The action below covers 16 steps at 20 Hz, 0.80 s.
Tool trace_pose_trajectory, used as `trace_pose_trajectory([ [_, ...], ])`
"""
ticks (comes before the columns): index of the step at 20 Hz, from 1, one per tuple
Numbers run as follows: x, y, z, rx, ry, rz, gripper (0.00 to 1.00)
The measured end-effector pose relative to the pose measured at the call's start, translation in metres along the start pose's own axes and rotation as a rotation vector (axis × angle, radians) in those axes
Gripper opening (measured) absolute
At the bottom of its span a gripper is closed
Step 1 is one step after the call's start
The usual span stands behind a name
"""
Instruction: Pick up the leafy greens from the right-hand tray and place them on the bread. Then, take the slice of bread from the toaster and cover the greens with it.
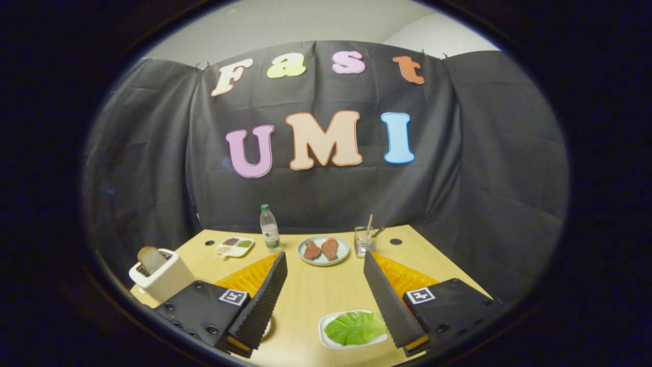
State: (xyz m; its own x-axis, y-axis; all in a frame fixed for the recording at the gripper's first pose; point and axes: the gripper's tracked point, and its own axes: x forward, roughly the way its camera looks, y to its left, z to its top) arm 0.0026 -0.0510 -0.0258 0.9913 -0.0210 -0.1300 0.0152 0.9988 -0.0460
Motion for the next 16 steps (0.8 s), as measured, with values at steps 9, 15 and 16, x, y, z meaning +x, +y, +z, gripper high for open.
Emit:
trace_pose_trajectory([
  [9, 0.013, -0.069, -0.079, -0.014, 0.248, 0.057, 0.97],
  [15, 0.034, -0.108, -0.144, -0.015, 0.432, 0.101, 0.97],
  [16, 0.038, -0.112, -0.153, -0.011, 0.454, 0.108, 0.97],
])
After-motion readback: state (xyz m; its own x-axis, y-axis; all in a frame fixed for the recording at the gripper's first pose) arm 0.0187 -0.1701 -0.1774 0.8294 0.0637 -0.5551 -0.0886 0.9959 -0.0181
